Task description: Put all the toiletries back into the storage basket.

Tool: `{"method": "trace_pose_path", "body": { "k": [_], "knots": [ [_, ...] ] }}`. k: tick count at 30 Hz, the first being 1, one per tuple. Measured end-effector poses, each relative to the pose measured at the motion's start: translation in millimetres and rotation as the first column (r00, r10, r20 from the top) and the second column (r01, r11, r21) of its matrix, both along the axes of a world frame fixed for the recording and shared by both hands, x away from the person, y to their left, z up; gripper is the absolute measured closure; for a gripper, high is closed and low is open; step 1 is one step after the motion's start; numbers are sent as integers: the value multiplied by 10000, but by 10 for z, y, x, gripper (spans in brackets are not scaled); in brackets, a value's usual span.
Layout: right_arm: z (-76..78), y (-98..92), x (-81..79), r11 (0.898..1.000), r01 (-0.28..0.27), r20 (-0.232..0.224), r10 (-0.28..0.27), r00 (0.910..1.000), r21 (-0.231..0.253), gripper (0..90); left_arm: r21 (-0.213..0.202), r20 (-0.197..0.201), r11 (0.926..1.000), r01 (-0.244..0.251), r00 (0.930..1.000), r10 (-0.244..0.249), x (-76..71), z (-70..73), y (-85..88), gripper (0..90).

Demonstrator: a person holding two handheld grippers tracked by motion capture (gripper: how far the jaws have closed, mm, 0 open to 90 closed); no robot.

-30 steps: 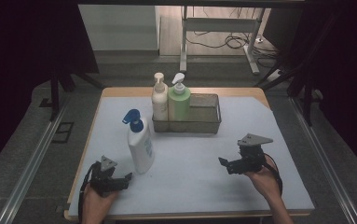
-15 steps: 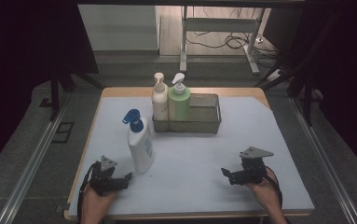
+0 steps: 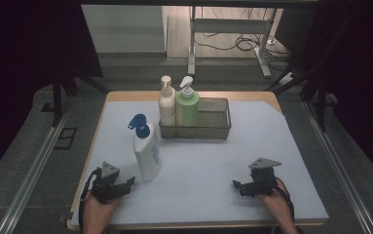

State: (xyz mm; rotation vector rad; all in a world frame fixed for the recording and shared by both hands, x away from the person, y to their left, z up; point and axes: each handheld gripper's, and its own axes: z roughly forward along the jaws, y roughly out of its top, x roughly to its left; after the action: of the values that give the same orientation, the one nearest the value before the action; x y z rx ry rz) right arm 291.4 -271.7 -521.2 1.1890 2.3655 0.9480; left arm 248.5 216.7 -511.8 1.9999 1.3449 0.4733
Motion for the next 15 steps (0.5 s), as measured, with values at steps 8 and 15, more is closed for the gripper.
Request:
{"method": "trace_pose_path", "body": {
  "k": [8, 15],
  "knots": [
    [-6, -3, -3, 10000, 1, 35, -1, 10000, 12, 0, -159, -503, 9968, 780, 9956, -787, 93, 31, -44, 736],
    [-8, -5, -3, 10000, 0, 34, 0, 10000, 31, 0, 149, -603, 9894, 1443, 9879, -1432, 198, 39, -90, 896]
  ]
}}
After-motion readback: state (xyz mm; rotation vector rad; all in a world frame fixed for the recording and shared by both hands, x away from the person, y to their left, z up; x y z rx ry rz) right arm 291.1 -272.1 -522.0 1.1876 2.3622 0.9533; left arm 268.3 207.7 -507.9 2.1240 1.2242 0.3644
